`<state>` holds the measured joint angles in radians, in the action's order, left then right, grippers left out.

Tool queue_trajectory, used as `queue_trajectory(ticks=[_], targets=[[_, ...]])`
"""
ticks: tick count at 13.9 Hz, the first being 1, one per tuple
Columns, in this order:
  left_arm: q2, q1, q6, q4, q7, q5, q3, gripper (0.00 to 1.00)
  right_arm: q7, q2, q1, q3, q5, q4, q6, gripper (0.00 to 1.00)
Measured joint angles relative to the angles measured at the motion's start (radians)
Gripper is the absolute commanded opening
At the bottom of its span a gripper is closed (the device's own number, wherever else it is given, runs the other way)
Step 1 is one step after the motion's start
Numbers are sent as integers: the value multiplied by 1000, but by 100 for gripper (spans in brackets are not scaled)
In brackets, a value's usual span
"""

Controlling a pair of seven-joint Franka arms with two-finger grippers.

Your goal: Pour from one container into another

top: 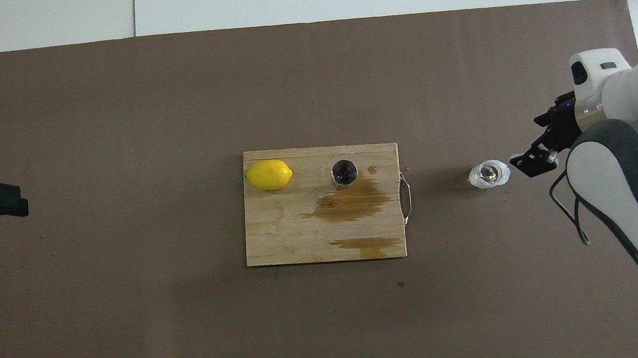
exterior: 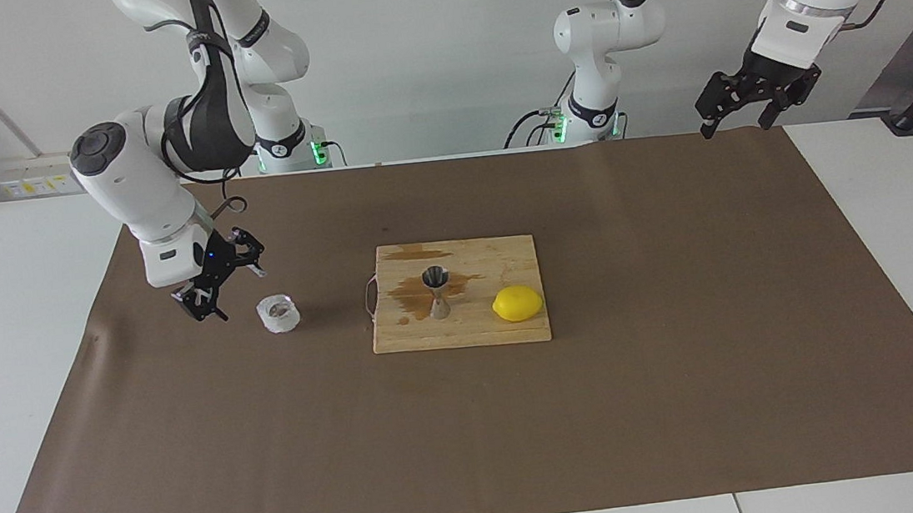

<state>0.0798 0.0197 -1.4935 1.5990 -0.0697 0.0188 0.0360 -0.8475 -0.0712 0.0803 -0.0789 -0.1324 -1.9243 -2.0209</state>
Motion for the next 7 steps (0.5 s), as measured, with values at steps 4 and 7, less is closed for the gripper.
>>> queue_trajectory(ticks=[4,7], targets=[[0,0,0,0,0,0,0,100,242,1,-32,-5,56,120,37,100],[0,0,0,0,0,0,0,100,563,3,-48,-12,80,152,54,100]])
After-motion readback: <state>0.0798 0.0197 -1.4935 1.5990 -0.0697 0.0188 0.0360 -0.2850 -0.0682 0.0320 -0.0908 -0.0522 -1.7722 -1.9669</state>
